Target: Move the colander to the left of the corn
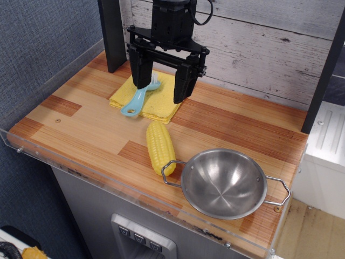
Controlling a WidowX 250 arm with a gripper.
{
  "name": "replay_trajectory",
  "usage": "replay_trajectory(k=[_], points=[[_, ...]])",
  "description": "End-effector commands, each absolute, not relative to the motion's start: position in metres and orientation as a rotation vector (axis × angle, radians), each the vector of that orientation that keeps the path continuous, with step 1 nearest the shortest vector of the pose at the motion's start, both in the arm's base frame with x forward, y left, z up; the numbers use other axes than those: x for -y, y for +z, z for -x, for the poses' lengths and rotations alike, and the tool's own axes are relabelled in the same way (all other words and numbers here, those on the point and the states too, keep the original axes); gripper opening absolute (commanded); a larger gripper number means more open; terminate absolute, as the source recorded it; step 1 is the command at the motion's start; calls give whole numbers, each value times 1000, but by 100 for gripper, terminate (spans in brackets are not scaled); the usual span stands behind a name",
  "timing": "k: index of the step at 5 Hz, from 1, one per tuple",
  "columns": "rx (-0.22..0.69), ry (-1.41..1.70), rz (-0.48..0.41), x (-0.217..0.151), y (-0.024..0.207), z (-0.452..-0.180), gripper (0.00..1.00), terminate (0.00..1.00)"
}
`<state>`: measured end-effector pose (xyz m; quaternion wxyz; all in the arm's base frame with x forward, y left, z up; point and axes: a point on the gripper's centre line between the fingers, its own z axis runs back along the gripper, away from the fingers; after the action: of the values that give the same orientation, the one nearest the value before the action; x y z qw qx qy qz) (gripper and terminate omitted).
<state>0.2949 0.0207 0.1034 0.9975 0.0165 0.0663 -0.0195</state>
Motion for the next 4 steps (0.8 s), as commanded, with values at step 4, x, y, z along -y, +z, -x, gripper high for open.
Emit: replay_trajectory(k=[4], points=[[-113,-304,-28,27,65,-262,100,0]])
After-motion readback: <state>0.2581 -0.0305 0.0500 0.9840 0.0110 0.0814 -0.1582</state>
